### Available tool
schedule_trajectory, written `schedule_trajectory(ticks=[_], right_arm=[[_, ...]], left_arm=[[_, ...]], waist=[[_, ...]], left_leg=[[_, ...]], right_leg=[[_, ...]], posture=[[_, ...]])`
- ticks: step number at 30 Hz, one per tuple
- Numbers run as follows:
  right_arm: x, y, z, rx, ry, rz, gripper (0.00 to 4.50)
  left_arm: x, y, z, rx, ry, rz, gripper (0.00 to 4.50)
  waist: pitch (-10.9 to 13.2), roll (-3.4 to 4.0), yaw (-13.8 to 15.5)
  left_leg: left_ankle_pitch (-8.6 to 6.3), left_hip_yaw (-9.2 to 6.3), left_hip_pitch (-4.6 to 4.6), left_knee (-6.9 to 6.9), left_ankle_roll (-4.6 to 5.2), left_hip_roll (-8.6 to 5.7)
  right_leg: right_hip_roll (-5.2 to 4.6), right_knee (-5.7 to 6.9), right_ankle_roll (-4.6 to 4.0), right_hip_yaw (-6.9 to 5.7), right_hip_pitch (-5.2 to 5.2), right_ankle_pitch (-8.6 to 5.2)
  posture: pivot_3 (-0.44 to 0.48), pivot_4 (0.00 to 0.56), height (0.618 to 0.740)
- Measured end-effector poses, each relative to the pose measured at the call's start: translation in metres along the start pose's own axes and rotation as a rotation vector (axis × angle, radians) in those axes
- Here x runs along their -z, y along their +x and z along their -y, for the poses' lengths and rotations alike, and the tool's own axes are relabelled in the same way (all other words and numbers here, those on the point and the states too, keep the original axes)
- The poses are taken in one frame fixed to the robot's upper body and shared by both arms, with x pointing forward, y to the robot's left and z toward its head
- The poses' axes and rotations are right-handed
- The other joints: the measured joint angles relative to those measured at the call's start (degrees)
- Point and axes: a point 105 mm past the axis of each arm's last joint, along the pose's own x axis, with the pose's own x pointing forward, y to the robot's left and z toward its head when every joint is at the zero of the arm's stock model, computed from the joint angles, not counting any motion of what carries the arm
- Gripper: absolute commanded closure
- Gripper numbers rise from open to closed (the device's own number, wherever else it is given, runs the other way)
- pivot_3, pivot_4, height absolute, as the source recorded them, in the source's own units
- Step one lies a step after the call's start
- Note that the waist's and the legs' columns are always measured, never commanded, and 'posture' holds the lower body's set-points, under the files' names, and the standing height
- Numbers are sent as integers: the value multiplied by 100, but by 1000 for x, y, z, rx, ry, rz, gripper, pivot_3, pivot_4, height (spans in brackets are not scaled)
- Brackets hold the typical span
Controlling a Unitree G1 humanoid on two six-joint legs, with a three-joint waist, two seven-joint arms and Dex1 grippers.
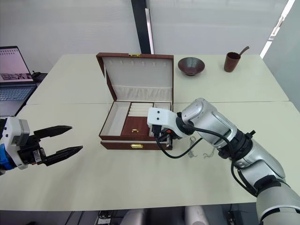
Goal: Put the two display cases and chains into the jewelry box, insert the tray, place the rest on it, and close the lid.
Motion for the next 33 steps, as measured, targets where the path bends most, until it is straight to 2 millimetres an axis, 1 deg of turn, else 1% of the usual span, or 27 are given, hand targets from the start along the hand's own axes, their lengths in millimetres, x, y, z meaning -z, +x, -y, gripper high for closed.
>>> schedule_trajectory(ticks=[13, 15, 17, 22, 25, 27, 29, 30, 31, 33], right_arm=[[-4, 7, -1, -7, 18, 26, 4468], [-4, 8, 0, -4, 20, 28, 3920], [-8, 8, 1, -3, 14, 50, 3570], [-19, -4, 7, 8, 17, 117, 2178], [-24, -12, 8, -1, 19, 163, 2178], [-36, -19, 11, 20, -31, 238, 2178], [-51, -24, 14, 63, -106, 347, 2498], [-56, -23, 14, 83, -137, 400, 2668], [-60, -19, 14, 94, -155, 447, 2932], [-57, -7, 16, 98, -125, 482, 3501]], left_arm=[[3, 3, 2, 16, -6, -6, 0], [3, 3, 2, 16, -5, -5, 0], [2, 3, 2, 16, -1, -3, 0], [2, 3, 2, 15, 4, -2, 0], [2, 3, 2, 13, 4, -2, 0], [3, 3, 2, 13, 1, -3, 0], [3, 3, 2, 12, -1, -1, 0], [3, 3, 3, 13, 0, 3, 0], [3, 4, 4, 15, -3, 11, 0], [1, 6, 7, 23, -5, 25, 0]], waist=[[0, 0, -43], [0, 0, -47], [0, 0, -45], [0, 0, -29], [0, 0, -25], [0, 0, -30], [0, 0, -37], [0, -1, -39], [-1, -2, -39], [-1, -2, -36]], left_leg=[[0, 0, 0, 0, 0, 2], [0, -1, 0, 0, 0, 2], [0, -1, 0, 0, 0, 2], [0, -1, -1, 1, 0, -3], [0, -2, -1, 1, 0, -3], [0, -1, -1, 0, 0, -1], [0, 1, 0, -1, 0, 1], [0, 0, 1, -3, 0, 3], [0, 0, 1, -3, 0, 3], [0, 1, 0, 1, -1, 0]], right_leg=[[0, 1, 0, -1, -1, 0], [0, 1, 0, -1, -1, 0], [0, 2, 0, -1, -1, 0], [-5, 1, 0, -1, 0, 0], [-5, 1, 0, -2, 0, 0], [-4, 1, 0, -1, 0, 0], [-3, 2, 0, -1, 0, 0], [-3, 1, 0, -2, 0, 0], [-3, 1, 0, -1, 1, 0], [-3, 3, 1, -1, 2, 1]], posture=[[0, 150, 733], [0, 150, 733], [0, 150, 733], [0, 150, 733], [0, 150, 733], [0, 150, 733], [0, 150, 733], [0, 150, 733], [0, 150, 733], [0, 150, 733]])
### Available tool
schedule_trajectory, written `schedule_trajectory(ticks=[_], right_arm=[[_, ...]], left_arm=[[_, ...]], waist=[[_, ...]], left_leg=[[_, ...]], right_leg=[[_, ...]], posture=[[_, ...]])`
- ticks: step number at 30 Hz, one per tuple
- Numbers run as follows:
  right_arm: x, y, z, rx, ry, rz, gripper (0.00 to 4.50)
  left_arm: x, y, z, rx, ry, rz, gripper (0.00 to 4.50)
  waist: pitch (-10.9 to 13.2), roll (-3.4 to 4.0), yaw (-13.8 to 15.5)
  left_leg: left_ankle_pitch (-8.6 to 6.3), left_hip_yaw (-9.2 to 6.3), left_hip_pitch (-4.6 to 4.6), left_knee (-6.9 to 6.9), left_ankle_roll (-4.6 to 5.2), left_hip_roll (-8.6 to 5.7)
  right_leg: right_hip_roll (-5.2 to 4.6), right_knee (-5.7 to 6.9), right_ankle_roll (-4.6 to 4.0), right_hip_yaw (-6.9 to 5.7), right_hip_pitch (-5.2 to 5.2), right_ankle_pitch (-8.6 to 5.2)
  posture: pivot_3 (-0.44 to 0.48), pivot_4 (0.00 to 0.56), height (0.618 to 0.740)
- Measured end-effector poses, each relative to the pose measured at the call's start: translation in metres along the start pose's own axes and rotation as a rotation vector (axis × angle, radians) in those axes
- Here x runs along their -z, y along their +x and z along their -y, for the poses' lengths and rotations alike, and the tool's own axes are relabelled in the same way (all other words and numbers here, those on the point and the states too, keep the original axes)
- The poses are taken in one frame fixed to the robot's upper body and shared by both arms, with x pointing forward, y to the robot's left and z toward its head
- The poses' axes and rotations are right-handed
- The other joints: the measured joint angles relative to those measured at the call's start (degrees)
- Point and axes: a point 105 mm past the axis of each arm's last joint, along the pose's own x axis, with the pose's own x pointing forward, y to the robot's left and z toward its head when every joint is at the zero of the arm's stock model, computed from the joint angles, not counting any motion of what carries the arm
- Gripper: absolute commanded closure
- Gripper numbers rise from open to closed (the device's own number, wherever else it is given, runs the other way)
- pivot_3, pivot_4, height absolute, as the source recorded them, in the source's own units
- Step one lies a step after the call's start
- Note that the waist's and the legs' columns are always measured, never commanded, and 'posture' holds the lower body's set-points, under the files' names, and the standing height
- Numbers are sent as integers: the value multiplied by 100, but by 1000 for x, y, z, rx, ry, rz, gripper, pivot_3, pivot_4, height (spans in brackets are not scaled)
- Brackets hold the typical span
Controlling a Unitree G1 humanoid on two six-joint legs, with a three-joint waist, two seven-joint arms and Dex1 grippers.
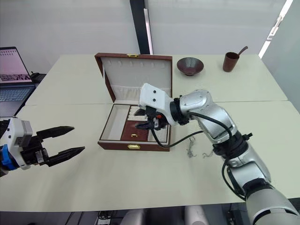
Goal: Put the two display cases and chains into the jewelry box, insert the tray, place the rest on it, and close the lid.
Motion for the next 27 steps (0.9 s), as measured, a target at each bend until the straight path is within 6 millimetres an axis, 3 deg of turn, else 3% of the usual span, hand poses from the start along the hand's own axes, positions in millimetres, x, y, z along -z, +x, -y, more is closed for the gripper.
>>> schedule_trajectory(ticks=[4, 14, 22, 27], right_arm=[[12, 16, 9, 51, 36, 10, 4489], [57, 39, 16, 99, 101, -127, 4489], [57, 40, 16, 85, 31, -184, 4489], [47, 39, 17, 121, 43, -92, 4489]], left_arm=[[-3, 3, 1, -5, -3, 20, 0], [-14, 16, 8, 17, 13, 60, 0], [-14, 17, 9, 17, 12, 64, 0], [-12, 17, 9, 4, 2, 74, 0]], waist=[[0, 0, 1], [0, 1, -1], [0, 0, 0], [0, 1, 3]], left_leg=[[0, -1, 1, 0, 0, 0], [0, 0, 1, -1, 0, -2], [0, 0, 5, -1, 0, -3], [0, -1, 0, -1, 0, 0]], right_leg=[[0, 1, 0, 0, -1, 1], [1, 1, 0, 0, -2, 1], [2, 1, 0, 1, 2, 1], [2, 2, -1, 0, -2, 1]], posture=[[0, 150, 733], [0, 150, 733], [0, 150, 733], [0, 150, 733]])
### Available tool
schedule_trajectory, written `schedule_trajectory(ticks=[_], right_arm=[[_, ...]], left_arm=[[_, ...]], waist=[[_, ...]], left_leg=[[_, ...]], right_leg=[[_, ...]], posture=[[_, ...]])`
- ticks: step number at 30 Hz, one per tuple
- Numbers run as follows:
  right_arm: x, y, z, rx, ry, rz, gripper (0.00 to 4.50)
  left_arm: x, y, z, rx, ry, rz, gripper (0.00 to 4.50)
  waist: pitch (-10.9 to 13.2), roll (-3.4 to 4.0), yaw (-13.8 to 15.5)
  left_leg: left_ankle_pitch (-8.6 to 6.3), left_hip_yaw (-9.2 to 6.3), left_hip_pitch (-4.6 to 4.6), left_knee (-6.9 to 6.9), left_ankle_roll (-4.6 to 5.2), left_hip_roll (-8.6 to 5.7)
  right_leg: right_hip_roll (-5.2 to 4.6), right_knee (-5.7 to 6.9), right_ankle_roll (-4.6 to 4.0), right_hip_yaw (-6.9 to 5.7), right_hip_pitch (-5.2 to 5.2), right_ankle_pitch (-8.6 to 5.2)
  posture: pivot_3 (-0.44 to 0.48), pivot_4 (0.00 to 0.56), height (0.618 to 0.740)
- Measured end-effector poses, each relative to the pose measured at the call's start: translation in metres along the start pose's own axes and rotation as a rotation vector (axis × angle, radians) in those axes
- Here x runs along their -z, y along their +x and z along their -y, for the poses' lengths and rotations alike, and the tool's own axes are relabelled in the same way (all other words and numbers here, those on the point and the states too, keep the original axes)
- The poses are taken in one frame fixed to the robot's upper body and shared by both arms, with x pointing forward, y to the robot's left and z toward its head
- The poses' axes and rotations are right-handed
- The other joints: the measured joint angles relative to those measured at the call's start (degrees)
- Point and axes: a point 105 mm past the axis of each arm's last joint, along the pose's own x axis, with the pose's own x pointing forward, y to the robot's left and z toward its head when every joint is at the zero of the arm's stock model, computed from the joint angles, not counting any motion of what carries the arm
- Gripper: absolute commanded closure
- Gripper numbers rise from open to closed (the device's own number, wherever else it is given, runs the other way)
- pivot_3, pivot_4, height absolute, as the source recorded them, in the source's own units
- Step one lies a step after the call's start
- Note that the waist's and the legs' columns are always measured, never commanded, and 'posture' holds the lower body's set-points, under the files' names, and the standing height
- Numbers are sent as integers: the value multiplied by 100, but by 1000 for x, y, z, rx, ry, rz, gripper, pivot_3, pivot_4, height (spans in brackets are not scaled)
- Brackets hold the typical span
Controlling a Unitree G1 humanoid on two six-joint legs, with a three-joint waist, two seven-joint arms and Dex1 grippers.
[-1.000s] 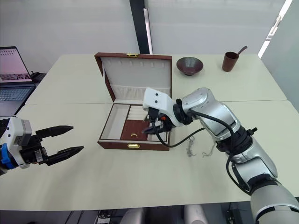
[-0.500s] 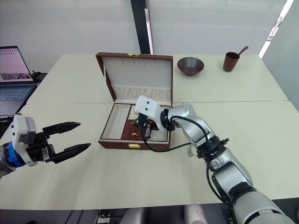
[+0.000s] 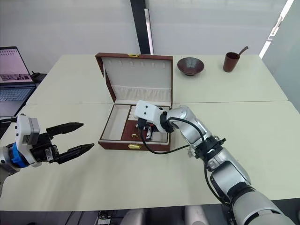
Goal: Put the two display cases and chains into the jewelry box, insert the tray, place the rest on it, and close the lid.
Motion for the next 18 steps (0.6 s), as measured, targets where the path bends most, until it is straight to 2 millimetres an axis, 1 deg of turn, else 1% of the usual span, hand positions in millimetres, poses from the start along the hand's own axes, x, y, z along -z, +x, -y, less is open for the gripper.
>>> schedule_trajectory(ticks=[2, 4, 5, 6, 7, 8, 10, 12, 14, 16, 17, 18], right_arm=[[-14, -7, 1, 15, -19, 68, 4489], [-30, -23, 7, 56, -53, 136, 4489], [-33, -34, 9, 87, -73, 159, 4489], [-32, -44, 11, 108, -82, 170, 4489], [-26, -63, 12, 147, -91, 182, 4489], [-15, -85, 14, 195, -101, 172, 4489], [8, -122, 20, 292, -93, 118, 4489], [25, -154, 19, 363, -85, 71, 4489], [43, -184, 16, 424, -60, 23, 4489], [66, -211, 11, 486, -8, -40, 4489], [74, -219, 9, 506, 16, -59, 4489], [84, -232, 7, 551, 47, -66, 4489]], left_arm=[[1, 0, -1, -17, -6, 3, 0], [2, -1, -4, -46, -13, 5, 0], [3, -1, -7, -68, -17, 6, 0], [5, -3, -9, -90, -22, 3, 0], [8, -6, -14, -133, -28, -5, 0], [13, -11, -19, -181, -40, -20, 0], [26, -24, -28, -263, -67, -65, 0], [35, -32, -33, -313, -72, -100, 0], [37, -39, -38, -348, -73, -89, 0], [43, -52, -44, -406, -90, -83, 0], [45, -56, -45, -422, -93, -90, 0], [49, -59, -44, -425, -88, -104, 0]], waist=[[0, 0, 4], [0, 0, 11], [0, -1, 19], [-1, -1, 37], [-1, -2, 93], [-1, -2, 150], [0, -5, 164], [0, -5, 164], [0, -7, 160], [-1, -7, 145], [-1, -7, 117], [-1, -7, 108]], left_leg=[[0, -1, -2, 0, 0, 0], [-1, -1, -2, 0, -1, -2], [-1, -2, -2, 0, -1, -3], [-1, -4, -2, 0, -1, -4], [-1, -8, -3, 1, -1, -8], [-2, -9, -7, 1, -1, -13], [-2, -5, -9, 1, -1, -17], [-2, -4, -7, 1, -1, -13], [-2, -2, -2, 0, 0, -6], [-2, 6, 4, -1, 0, -5], [-2, 12, 7, -1, 0, -2], [-2, 17, 10, -2, 0, 0]], right_leg=[[-1, -2, 0, -1, 0, 0], [-4, -3, 0, 0, 0, 0], [-4, -4, 0, -1, 2, 0], [-5, -5, 0, -2, 3, 0], [-6, -9, 0, -5, 6, 0], [-9, -12, 0, -5, 6, 0], [-12, -12, 1, -1, 6, 0], [-9, -12, 1, -2, 10, 0], [-4, -10, 1, -3, 12, 0], [-3, -9, 0, 1, 16, -1], [-3, -7, 0, 5, 15, -1], [-2, -8, 0, 6, 17, -1]], posture=[[0, 150, 733], [0, 150, 733], [0, 150, 733], [0, 150, 733], [0, 150, 733], [0, 150, 733], [0, 150, 733], [0, 150, 733], [0, 150, 733], [0, 150, 733], [0, 150, 733], [0, 150, 733]])
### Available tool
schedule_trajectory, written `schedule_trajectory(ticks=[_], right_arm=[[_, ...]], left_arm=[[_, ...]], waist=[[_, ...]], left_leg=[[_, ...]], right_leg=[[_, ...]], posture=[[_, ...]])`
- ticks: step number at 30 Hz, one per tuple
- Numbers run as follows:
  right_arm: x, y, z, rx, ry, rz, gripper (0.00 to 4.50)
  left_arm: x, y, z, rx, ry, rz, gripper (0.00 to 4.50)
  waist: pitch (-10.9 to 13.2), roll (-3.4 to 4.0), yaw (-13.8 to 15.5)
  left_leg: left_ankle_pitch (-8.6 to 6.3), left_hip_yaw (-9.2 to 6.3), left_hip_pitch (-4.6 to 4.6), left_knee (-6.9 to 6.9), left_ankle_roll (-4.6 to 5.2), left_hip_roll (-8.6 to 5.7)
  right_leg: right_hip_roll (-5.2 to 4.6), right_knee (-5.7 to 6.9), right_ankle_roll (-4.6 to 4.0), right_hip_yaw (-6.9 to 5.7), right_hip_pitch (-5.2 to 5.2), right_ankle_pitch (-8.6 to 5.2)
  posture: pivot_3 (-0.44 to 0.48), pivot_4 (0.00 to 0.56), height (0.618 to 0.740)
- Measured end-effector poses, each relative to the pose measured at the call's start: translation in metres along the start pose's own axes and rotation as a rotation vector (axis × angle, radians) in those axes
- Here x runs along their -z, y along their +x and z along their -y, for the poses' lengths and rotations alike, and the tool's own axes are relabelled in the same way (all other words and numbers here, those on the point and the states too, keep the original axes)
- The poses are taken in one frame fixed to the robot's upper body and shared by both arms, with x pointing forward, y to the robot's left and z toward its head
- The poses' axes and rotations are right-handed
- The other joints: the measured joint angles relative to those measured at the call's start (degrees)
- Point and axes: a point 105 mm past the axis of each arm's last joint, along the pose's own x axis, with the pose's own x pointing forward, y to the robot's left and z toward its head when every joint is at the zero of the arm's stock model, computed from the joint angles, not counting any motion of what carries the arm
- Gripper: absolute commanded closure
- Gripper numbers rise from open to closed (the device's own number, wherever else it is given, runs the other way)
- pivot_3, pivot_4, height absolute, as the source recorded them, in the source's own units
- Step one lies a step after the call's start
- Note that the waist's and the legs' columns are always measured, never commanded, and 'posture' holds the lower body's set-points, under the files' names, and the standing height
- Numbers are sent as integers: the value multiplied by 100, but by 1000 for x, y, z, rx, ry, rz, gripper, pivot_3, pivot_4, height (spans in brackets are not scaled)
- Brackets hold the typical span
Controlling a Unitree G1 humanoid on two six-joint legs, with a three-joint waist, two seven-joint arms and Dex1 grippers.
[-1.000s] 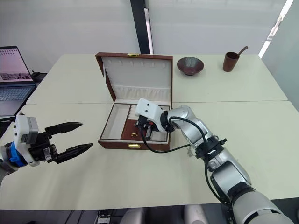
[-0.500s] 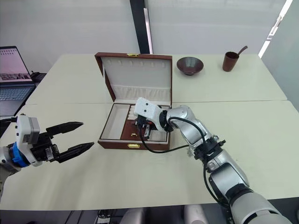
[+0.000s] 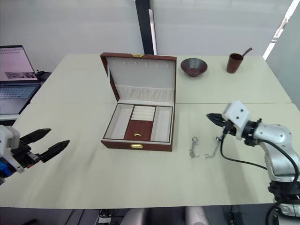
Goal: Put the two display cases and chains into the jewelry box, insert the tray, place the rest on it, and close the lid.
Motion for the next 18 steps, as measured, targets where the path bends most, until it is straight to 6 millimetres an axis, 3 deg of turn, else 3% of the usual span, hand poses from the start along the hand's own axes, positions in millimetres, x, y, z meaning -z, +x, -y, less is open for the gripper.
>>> schedule_trajectory(ticks=[3, 4, 8, 13, 18], right_arm=[[47, -39, 14, 134, 75, -117, 4489], [53, -44, 15, 148, 87, -133, 4489], [87, -70, 2, 175, 126, -215, 3421], [101, -90, -15, 170, 170, -264, 2005], [96, -91, -25, 144, 169, -267, 463]], left_arm=[[18, -9, 1, -21, -36, -28, 0], [22, -11, 1, -28, -46, -36, 0], [43, -22, 3, -52, -67, -87, 0], [57, -33, 6, -75, -83, -113, 0], [56, -32, 5, -89, -88, -104, 0]], waist=[[0, 0, 25], [0, 0, 26], [0, 0, 16], [-1, -1, 22], [-2, -2, 30]], left_leg=[[0, 11, 2, 1, 0, -5], [0, 13, 2, 1, 0, -5], [0, 17, 8, 1, 0, 0], [-1, 12, 8, 1, 0, -2], [0, 11, 10, 3, 0, -3]], right_leg=[[-2, -1, 0, 1, 5, 0], [-2, -2, 0, 0, 6, 0], [0, -1, 0, 3, 9, 0], [-1, -3, 1, 4, 13, -1], [0, -3, 1, 2, 19, -1]], posture=[[0, 150, 733], [0, 150, 733], [0, 150, 733], [0, 150, 733], [0, 150, 733]])
